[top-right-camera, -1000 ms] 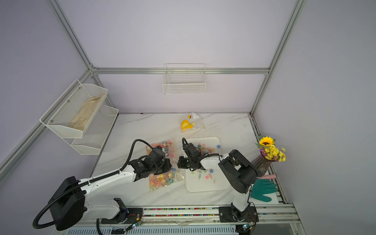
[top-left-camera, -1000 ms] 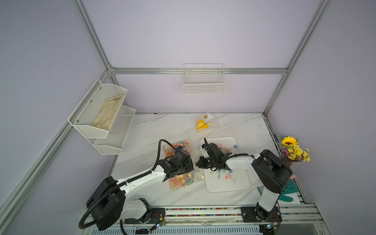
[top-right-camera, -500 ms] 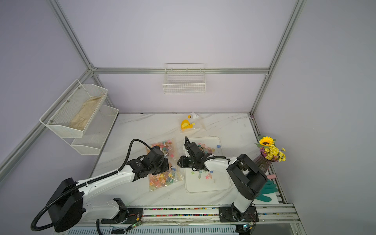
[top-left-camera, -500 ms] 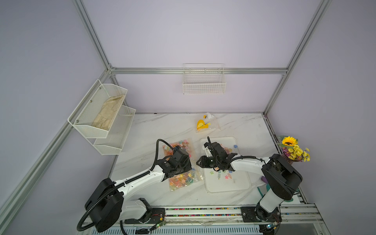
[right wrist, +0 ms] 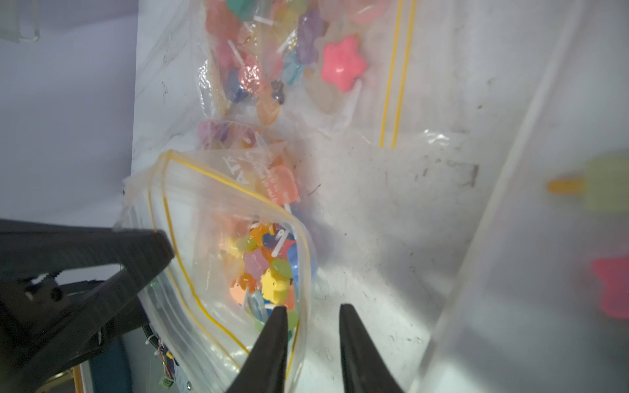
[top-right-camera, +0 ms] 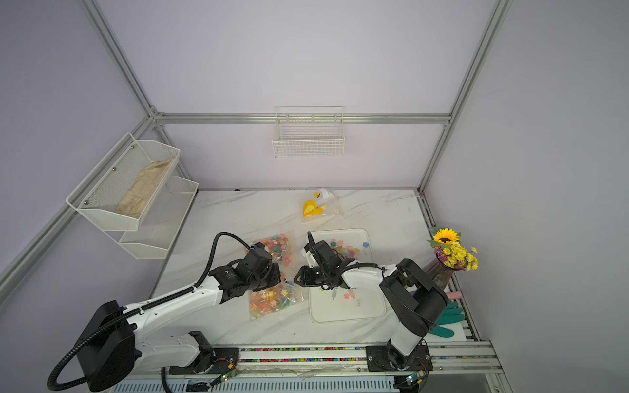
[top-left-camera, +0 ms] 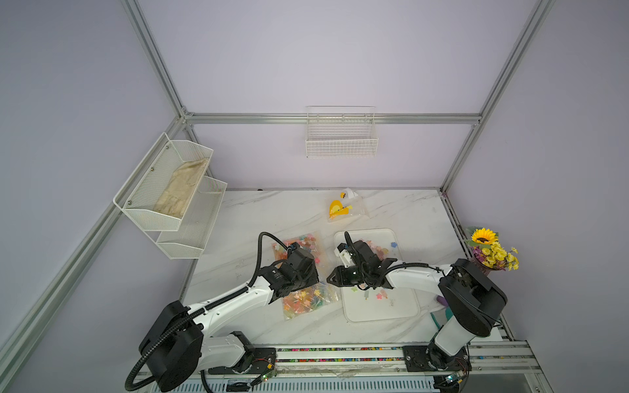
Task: Pour candies out of the ziploc bag
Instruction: Open the ziploc bag at the center of the board.
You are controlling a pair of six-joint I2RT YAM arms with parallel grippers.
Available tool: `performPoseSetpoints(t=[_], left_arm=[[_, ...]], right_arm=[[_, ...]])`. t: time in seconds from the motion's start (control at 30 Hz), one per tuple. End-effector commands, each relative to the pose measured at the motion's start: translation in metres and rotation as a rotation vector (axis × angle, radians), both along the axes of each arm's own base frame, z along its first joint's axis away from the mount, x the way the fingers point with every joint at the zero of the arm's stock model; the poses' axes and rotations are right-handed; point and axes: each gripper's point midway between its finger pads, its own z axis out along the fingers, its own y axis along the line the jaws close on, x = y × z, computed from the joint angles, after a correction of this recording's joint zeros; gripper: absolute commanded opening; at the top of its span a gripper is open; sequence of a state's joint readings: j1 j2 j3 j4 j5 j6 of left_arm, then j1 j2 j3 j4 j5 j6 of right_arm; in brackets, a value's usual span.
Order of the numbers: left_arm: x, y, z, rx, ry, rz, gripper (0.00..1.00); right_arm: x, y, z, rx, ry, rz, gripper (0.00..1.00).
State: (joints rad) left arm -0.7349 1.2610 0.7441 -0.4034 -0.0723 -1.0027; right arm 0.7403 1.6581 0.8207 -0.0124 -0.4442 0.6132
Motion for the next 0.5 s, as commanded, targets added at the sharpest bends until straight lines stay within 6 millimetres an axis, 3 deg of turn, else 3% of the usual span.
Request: performPoseSetpoints(t=[0.0, 0.13, 0.2, 0.27, 0.3, 0.37, 0.47], left_arm=[[0.016, -0.007, 0.027, -0.035, -0.063, 0.016, 0.00], [0.017, -0.007, 0.028, -0.034, -0.065, 0.022, 0.00], [0.016, -0.008, 0.029, -0.038, -0.054, 0.016, 0.17], [0.013, -0.012, 0.030, -0.052, -0.040, -0.004, 0.45], [0.012, -0.015, 0.031, -0.063, -0.035, -0.023, 0.55], [0.008, -0.023, 0.033, -0.087, -0.021, -0.059, 0.64], [0.004, -0.029, 0.034, -0.121, 0.013, -0.067, 0.67]], right_arm=[[-0.011, 0.005, 0.011, 0.027, -0.021, 0.052, 0.22], [-0.013, 0.006, 0.012, 0.024, -0.027, 0.056, 0.06], [-0.012, 0.007, 0.015, 0.023, -0.035, 0.052, 0.00], [-0.011, 0.008, 0.015, 0.022, -0.040, 0.052, 0.00], [-0.011, 0.009, 0.015, 0.023, -0.041, 0.052, 0.00], [-0.009, 0.010, 0.015, 0.024, -0.043, 0.050, 0.00], [-0.008, 0.012, 0.014, 0.027, -0.044, 0.047, 0.00]])
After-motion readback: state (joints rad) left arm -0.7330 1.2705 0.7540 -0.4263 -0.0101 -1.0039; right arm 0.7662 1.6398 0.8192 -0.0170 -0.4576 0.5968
